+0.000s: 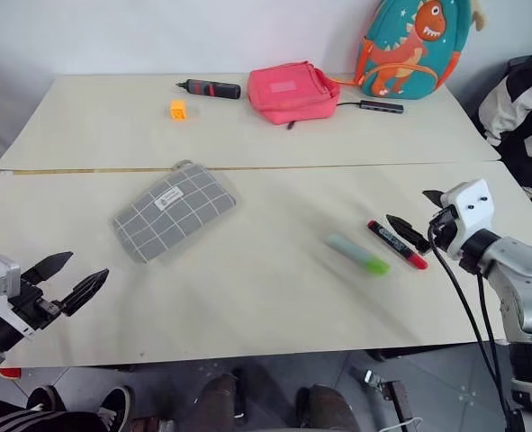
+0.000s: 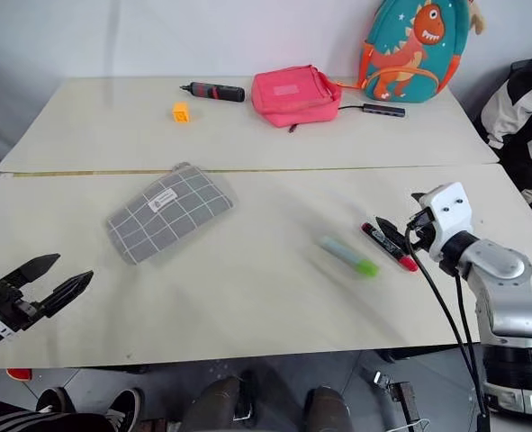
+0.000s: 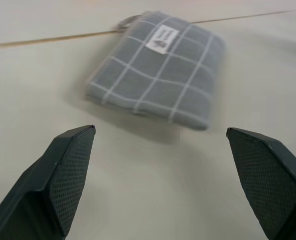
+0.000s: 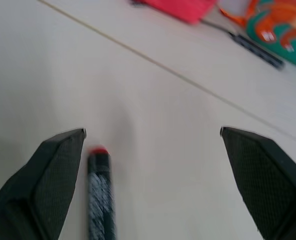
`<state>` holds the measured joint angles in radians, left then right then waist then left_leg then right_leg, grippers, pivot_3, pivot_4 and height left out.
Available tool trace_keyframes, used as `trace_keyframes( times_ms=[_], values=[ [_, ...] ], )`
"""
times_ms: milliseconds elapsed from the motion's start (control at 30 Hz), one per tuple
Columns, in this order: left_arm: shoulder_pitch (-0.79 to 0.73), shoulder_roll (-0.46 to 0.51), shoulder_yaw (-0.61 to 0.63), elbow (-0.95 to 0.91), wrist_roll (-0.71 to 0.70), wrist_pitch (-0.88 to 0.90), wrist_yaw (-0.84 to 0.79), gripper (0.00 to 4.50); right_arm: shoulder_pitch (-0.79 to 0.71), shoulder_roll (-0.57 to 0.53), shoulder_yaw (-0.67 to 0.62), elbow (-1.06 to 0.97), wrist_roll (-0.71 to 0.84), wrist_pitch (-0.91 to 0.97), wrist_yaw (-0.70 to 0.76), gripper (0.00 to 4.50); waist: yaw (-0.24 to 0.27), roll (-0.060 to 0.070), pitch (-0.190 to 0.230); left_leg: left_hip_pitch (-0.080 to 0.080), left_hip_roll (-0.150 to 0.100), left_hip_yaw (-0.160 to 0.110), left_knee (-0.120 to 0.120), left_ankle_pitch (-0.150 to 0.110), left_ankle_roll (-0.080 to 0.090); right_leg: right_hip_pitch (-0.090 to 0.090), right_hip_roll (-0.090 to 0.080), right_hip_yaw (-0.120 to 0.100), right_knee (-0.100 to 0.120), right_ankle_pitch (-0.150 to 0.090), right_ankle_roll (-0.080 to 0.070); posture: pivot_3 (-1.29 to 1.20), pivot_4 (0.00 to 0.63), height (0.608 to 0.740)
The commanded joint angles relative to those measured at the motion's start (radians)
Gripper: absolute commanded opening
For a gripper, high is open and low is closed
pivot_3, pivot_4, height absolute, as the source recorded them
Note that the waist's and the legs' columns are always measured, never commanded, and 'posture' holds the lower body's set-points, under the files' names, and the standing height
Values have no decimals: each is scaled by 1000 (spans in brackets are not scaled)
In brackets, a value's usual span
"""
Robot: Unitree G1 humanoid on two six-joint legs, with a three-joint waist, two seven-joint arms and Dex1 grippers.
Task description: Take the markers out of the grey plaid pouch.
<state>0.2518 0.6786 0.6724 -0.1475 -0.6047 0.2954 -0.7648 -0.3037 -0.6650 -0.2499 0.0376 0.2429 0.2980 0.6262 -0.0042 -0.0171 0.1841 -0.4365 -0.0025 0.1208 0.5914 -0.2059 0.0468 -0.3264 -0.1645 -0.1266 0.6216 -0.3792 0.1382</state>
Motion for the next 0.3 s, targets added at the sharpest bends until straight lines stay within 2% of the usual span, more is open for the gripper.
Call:
trace_keyframes(
  times_ms=[33, 300],
  values=[
    [5, -17, 16, -17, 31, -45, 30, 4461, -31, 1, -48, 68, -12, -20, -66, 4500, -1, 0, 0, 0, 0, 0, 0, 0, 0, 0, 0, 0, 0, 0, 0, 0, 150, 740],
    [23, -50, 11, -40, 16, -93, -3, 4461, -106, 13, -78, 257, -72, -68, -250, 4500, -4, 1, 0, 1, 0, 0, 0, 1, 1, 0, 0, -3, 3, 0, 0, 0, 150, 740]
  ],
)
